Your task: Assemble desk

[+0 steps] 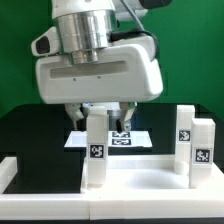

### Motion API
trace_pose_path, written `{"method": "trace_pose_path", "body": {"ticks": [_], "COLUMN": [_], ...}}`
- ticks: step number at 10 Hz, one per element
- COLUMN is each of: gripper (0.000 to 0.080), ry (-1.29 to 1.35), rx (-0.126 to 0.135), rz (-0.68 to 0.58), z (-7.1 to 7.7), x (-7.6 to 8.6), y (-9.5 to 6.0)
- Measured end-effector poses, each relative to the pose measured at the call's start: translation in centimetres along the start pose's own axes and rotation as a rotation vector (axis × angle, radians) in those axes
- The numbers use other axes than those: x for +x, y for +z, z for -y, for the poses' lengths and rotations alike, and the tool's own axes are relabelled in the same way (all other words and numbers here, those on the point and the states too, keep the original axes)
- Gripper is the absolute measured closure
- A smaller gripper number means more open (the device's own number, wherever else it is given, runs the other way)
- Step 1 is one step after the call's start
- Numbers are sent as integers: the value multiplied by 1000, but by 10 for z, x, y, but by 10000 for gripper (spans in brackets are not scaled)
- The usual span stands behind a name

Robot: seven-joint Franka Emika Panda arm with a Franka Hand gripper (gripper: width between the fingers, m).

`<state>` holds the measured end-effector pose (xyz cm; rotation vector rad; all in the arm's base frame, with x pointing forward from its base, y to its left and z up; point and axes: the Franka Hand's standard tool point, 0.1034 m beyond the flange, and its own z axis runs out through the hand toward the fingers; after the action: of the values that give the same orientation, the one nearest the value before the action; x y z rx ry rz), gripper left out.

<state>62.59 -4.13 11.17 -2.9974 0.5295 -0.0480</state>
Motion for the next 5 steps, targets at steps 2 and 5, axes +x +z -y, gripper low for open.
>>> {"method": "trace_pose_path", "body": {"ticks": [2, 5], "gripper": [274, 505], "ry": [59, 191], "rx": [5, 2], "rz": [1, 4], "z": [0, -3], "x": [0, -1], "y": [1, 2]}}
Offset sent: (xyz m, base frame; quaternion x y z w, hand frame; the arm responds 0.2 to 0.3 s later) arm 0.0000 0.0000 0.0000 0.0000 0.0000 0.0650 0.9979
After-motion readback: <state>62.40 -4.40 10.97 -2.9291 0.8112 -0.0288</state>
